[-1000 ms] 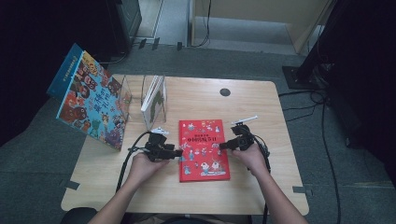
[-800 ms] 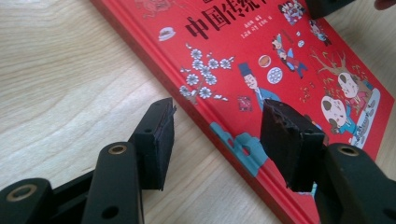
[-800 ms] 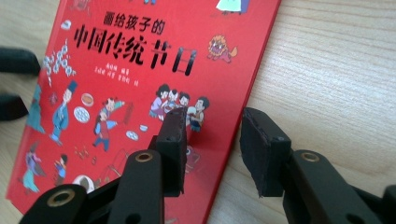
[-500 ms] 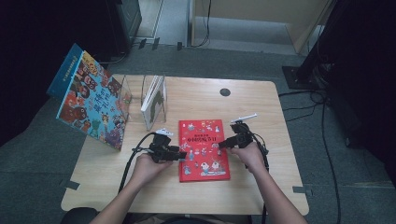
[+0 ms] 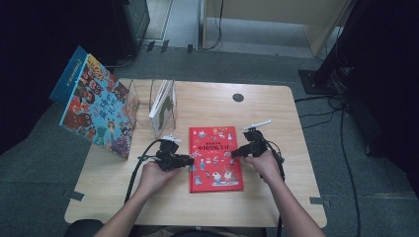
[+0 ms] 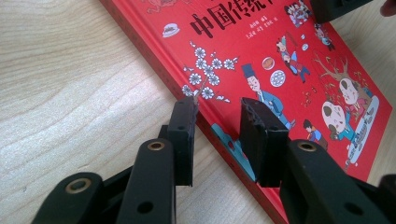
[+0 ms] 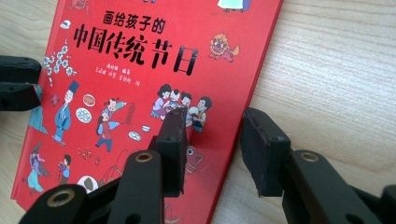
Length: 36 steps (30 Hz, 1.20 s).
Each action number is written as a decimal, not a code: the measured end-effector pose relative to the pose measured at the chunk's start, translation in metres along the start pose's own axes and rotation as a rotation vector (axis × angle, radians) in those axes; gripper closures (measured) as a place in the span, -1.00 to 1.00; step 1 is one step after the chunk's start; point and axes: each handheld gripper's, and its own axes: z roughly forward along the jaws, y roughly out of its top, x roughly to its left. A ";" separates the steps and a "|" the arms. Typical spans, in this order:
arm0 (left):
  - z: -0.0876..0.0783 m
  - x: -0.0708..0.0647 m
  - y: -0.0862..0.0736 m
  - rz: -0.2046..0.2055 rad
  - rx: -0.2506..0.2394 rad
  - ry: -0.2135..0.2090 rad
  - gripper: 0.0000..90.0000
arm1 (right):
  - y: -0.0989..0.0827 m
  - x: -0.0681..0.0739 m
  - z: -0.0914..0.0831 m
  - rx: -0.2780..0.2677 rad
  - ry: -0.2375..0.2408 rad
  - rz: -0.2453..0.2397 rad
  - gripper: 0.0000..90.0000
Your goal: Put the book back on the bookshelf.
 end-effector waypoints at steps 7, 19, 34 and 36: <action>-0.001 0.001 0.000 -0.003 0.006 0.010 0.63 | 0.004 0.006 -0.015 -0.025 0.014 -0.017 0.41; -0.001 0.002 0.001 -0.014 0.004 0.004 0.63 | 0.022 0.029 -0.053 -0.035 0.173 -0.016 0.57; -0.005 0.007 0.002 -0.063 -0.012 -0.037 0.26 | 0.069 0.094 -0.046 0.029 0.127 -0.124 0.84; -0.007 0.009 0.003 -0.067 -0.022 -0.036 0.17 | 0.075 0.100 -0.047 0.080 0.111 -0.145 0.87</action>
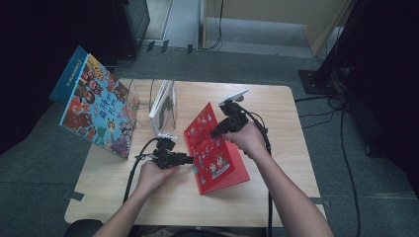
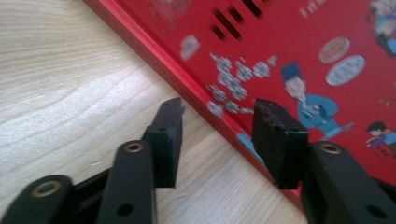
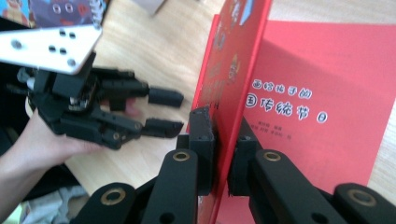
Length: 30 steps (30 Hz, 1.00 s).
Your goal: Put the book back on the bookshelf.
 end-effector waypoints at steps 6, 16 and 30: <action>-0.001 0.003 0.000 -0.002 -0.011 -0.004 0.02 | 0.005 0.011 -0.004 0.073 -0.029 -0.020 0.95; 0.000 0.003 0.001 0.008 -0.023 -0.017 -0.14 | 0.003 0.021 -0.010 0.118 -0.042 -0.080 0.97; -0.007 -0.001 0.007 0.007 -0.029 -0.062 -0.20 | -0.005 0.027 -0.040 0.087 0.005 -0.146 0.97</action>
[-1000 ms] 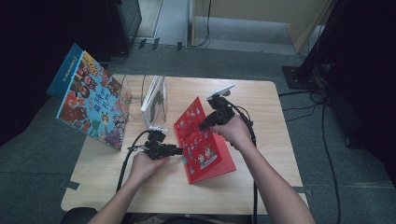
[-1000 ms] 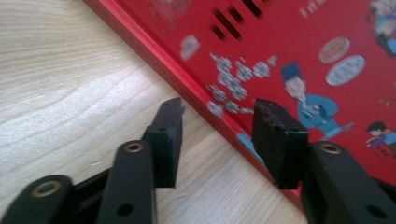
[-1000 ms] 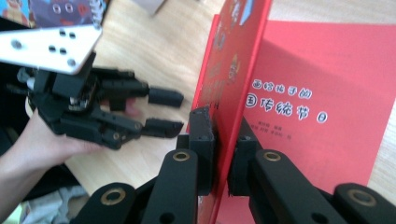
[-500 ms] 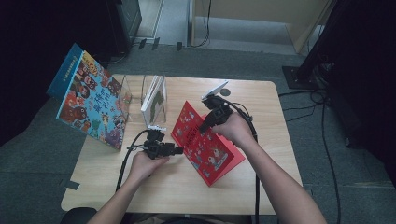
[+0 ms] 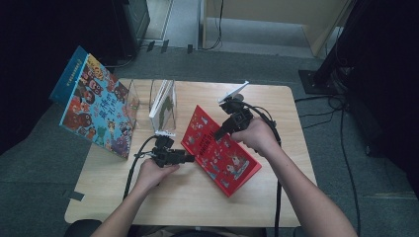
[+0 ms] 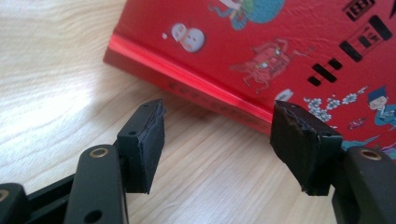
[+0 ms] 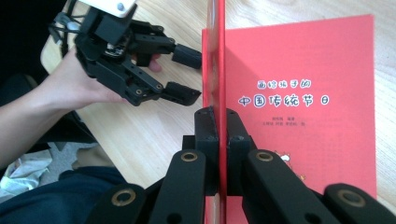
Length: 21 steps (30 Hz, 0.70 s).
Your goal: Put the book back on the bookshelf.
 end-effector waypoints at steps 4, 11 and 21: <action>-0.001 -0.004 0.006 0.016 -0.001 -0.017 -0.21 | -0.001 0.005 -0.011 -0.017 0.005 -0.021 0.97; -0.008 -0.010 0.013 0.030 -0.025 -0.059 -0.24 | -0.002 0.012 -0.028 -0.048 0.005 -0.042 0.97; -0.013 -0.018 0.026 0.053 -0.058 -0.094 -0.42 | -0.009 0.017 -0.042 -0.127 0.016 -0.074 0.97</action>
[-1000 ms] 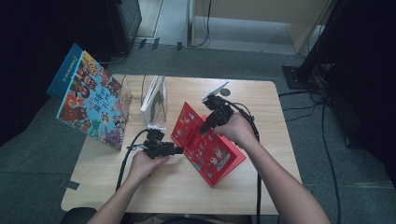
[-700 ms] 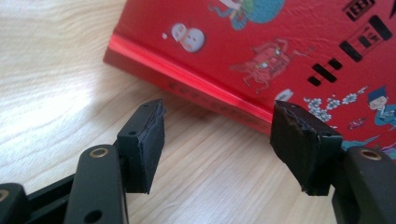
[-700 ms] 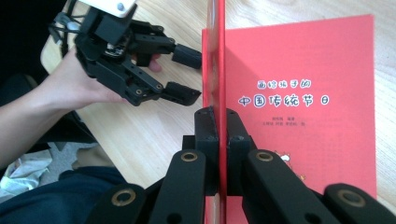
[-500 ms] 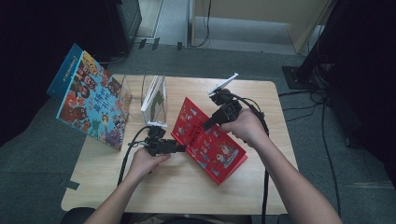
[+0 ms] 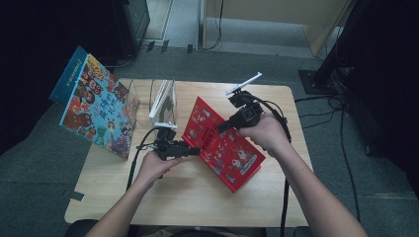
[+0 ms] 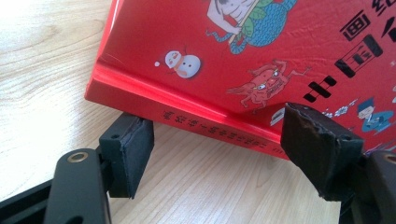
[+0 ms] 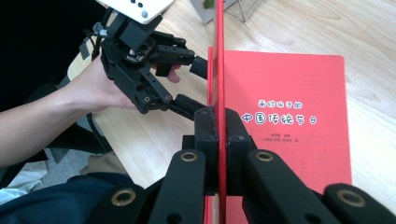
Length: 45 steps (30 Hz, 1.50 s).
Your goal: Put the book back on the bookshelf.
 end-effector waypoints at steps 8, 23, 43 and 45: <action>-0.006 0.009 0.002 -0.014 -0.071 -0.070 -0.59 | -0.013 -0.005 0.000 -0.075 0.058 -0.032 0.97; -0.022 0.005 0.014 0.007 -0.049 -0.120 -0.34 | -0.044 -0.027 0.006 -0.190 0.166 -0.136 0.98; -0.047 0.004 0.023 0.053 -0.060 -0.122 0.29 | -0.062 -0.060 0.030 -0.223 0.185 -0.200 0.80; -0.048 0.004 0.024 0.063 -0.055 -0.128 0.34 | -0.062 -0.063 0.032 -0.220 0.173 -0.197 0.74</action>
